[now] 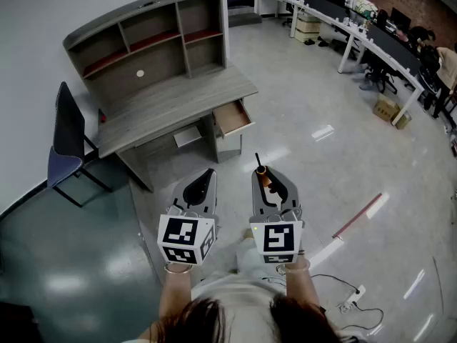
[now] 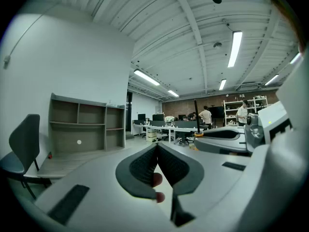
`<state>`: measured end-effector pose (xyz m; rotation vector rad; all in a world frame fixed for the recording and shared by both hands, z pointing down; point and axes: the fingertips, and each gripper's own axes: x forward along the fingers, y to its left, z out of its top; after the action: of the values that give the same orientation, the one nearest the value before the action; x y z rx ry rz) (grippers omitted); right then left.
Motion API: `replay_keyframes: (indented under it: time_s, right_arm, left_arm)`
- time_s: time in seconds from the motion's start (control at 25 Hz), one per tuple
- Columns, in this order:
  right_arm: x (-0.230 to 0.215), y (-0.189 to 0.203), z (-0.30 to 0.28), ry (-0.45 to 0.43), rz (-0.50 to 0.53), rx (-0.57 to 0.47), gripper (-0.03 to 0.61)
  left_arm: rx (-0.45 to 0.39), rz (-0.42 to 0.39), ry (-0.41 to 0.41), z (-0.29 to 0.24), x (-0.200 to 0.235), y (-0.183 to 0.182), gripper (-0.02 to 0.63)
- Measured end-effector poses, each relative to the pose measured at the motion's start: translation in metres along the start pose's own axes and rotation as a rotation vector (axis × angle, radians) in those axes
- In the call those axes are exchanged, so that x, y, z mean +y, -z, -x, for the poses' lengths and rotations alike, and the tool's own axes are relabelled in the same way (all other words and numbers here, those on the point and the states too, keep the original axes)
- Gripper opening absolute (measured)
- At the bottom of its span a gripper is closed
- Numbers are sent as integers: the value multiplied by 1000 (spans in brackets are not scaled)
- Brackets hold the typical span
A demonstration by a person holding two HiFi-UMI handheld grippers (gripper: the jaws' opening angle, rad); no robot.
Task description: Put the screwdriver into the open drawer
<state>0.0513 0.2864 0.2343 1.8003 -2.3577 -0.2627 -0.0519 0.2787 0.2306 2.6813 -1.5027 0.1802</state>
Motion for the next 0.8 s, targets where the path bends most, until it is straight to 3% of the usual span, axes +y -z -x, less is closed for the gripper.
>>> replay_keyframes:
  time_s: [0.8]
  right_arm:
    - [-51, 21, -82, -22, -38, 5, 84]
  left_arm:
    - [24, 14, 1, -106, 26, -6, 15]
